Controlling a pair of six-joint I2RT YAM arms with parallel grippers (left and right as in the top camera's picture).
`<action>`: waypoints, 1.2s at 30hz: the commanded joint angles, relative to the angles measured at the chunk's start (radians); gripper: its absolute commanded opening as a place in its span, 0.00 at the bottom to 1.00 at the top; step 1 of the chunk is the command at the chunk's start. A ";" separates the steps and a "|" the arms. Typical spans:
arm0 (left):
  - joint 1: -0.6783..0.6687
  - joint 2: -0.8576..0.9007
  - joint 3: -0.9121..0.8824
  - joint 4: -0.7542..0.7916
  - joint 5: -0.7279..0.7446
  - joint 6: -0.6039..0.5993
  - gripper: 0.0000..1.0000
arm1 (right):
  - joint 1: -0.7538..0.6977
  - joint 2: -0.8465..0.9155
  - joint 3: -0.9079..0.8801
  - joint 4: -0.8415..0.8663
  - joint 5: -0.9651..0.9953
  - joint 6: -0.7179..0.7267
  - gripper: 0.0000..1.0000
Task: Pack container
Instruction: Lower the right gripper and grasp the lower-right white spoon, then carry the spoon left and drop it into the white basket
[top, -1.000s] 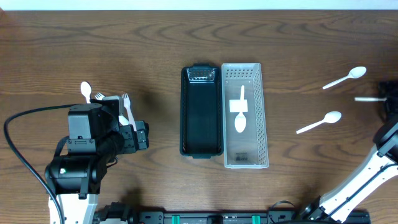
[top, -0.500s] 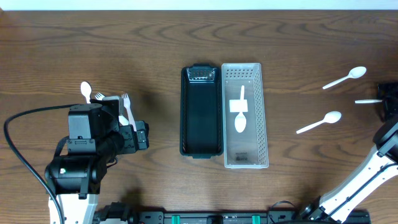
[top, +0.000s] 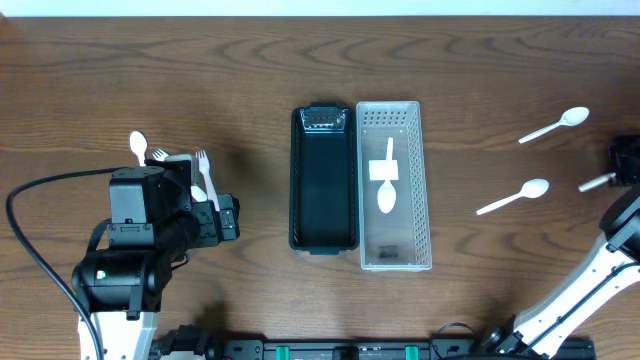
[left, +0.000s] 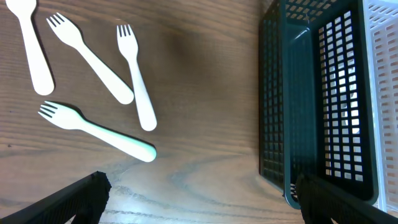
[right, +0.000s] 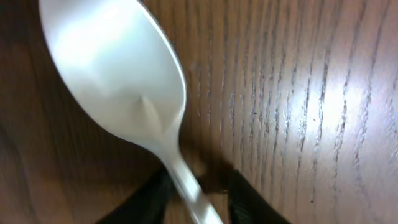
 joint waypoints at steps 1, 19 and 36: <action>-0.005 -0.002 0.023 -0.004 0.010 -0.006 0.98 | -0.006 0.040 -0.008 -0.010 0.014 -0.002 0.21; -0.005 -0.002 0.023 -0.004 0.010 -0.006 0.98 | 0.012 0.016 -0.006 -0.009 0.015 -0.128 0.01; -0.005 -0.002 0.023 -0.004 0.009 -0.005 0.98 | 0.447 -0.446 -0.005 -0.058 -0.009 -0.522 0.01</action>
